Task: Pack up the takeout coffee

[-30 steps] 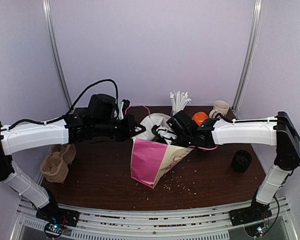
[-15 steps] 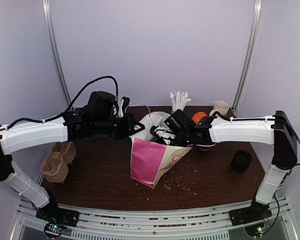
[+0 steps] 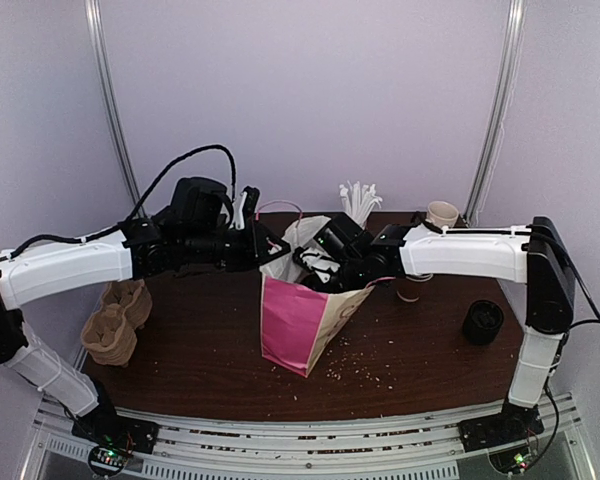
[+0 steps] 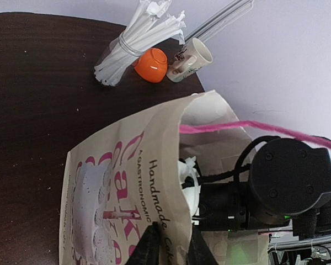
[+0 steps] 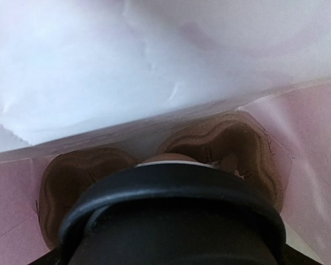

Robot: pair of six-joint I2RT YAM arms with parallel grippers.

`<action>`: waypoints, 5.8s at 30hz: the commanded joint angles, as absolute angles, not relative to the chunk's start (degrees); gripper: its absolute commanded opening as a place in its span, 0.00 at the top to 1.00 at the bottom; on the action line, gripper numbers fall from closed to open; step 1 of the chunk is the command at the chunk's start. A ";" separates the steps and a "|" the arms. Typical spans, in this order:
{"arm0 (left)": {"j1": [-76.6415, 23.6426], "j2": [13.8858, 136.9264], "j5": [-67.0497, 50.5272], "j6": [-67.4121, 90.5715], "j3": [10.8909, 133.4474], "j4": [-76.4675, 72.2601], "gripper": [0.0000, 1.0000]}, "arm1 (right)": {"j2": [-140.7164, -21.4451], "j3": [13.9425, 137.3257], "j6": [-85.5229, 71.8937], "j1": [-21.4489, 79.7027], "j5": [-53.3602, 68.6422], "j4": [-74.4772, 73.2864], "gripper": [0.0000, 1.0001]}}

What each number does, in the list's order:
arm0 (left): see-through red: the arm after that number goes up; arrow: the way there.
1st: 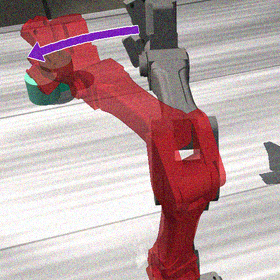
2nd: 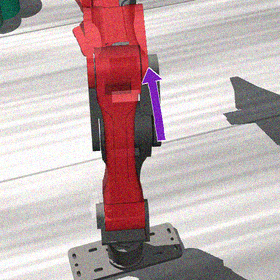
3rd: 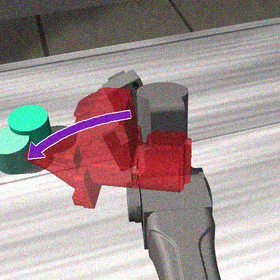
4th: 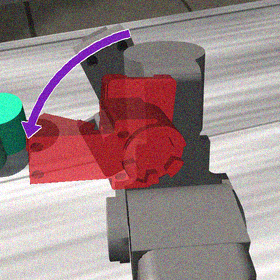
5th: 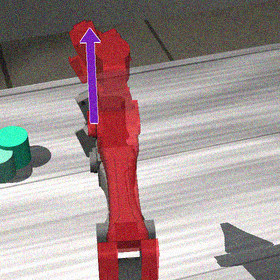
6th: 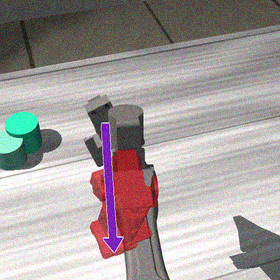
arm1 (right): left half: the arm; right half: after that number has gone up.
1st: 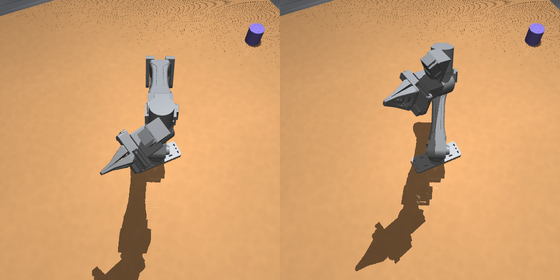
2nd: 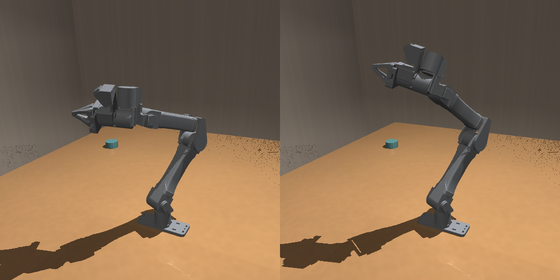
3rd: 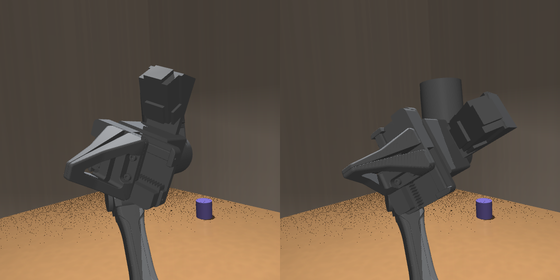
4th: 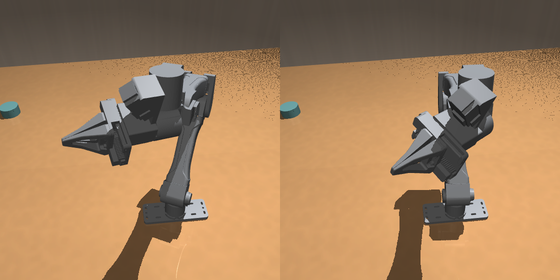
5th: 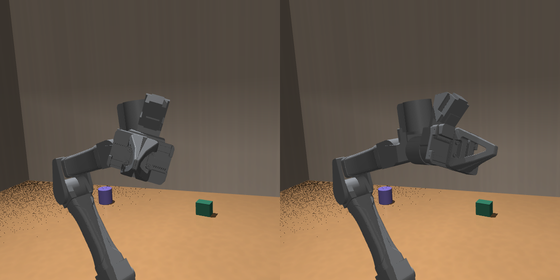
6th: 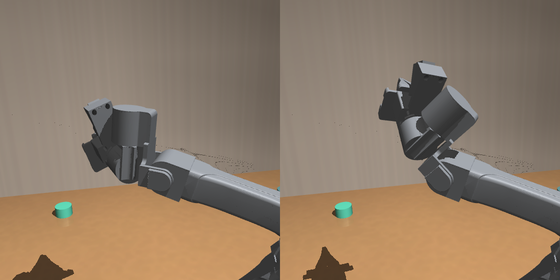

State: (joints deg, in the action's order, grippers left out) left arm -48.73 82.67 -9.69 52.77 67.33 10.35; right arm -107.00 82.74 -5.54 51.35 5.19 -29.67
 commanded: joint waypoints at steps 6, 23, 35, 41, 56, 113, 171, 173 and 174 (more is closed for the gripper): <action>-49.22 81.21 -12.93 51.05 69.62 6.94 0.79 | -114.65 80.31 -7.11 50.72 3.87 -40.74 0.23; -49.22 82.13 -13.71 51.14 69.26 6.86 0.79 | -119.07 79.86 -7.14 50.20 5.57 -39.10 0.23; -49.22 82.80 -14.11 51.16 69.11 6.85 0.79 | -118.46 79.85 -8.04 50.03 5.82 -38.93 0.14; -49.22 82.62 -13.83 51.02 69.19 6.86 0.78 | -115.15 82.76 -8.28 50.05 5.20 -41.00 0.06; -49.22 82.44 -13.90 51.07 68.73 6.86 0.77 | -115.76 81.73 -8.55 50.04 5.62 -39.95 0.06; -49.31 85.34 -15.30 48.89 70.93 8.17 1.00 | -87.91 94.43 -11.38 51.07 6.47 -46.14 0.00; -52.65 84.65 -18.80 43.86 71.05 5.72 1.00 | -83.63 75.68 -33.00 49.89 -7.89 39.82 0.00; -52.67 84.63 -18.08 43.38 70.93 6.44 1.00 | -83.52 76.33 -34.04 49.55 -6.67 41.74 0.00; -52.69 84.59 -17.50 42.93 70.99 6.91 1.00 | -83.31 76.59 -34.38 49.38 -5.99 42.10 0.00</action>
